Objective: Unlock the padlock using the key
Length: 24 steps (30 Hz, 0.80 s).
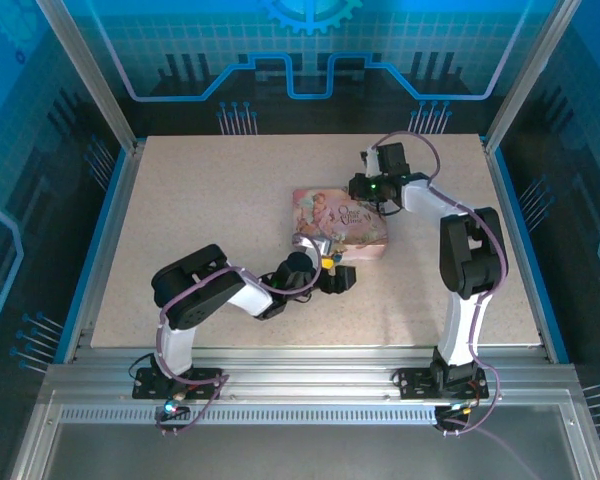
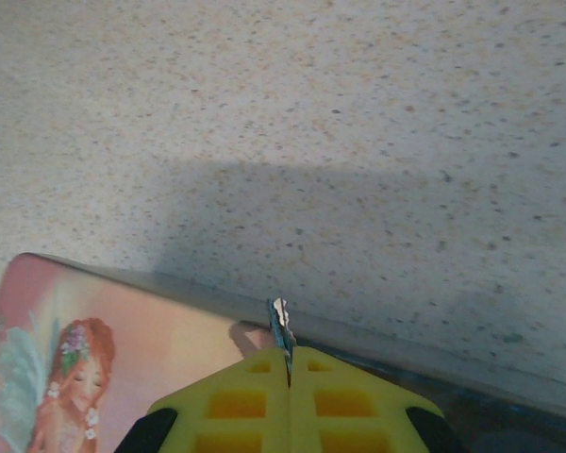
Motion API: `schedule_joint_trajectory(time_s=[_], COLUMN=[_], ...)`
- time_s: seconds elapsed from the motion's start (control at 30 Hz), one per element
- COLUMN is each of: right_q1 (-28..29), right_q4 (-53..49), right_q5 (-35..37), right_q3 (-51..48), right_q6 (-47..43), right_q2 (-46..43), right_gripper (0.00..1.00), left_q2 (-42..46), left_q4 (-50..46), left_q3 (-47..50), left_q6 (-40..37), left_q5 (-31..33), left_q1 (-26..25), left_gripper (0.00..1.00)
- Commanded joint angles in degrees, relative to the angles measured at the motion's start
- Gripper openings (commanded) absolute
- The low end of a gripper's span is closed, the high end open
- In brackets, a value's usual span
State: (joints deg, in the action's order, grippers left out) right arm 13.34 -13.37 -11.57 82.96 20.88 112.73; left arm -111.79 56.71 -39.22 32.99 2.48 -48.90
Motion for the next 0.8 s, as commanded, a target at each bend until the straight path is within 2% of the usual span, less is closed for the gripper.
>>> schedule_joint_trajectory(time_s=[0.0,0.17,0.4,0.77], right_q1=[0.11,-0.75,-3.89,-3.57], right_q4=[-7.31,-9.81,-12.11,-10.26], right_q5=[7.13,13.21,16.69,15.23], right_q3=[4.05,6.05,9.25,6.33], right_q6=[-2.76,-3.6,-2.45,-2.78], right_q2=[-2.77,-2.54,1.53,4.07], right_gripper=[0.0,0.0,0.0,0.0], left_q2=[2.7,3.07,2.54,1.18], left_q4=[1.87,1.49,0.88,-2.87], left_q3=[1.81,1.88,1.38,-2.69], left_q6=[-0.34,-0.59,-0.79,-4.66], left_q5=[2.46,2.8,2.99,8.71], left_q1=[0.38,0.36,0.05,-2.0], left_gripper=[0.93,0.94,0.95,0.99])
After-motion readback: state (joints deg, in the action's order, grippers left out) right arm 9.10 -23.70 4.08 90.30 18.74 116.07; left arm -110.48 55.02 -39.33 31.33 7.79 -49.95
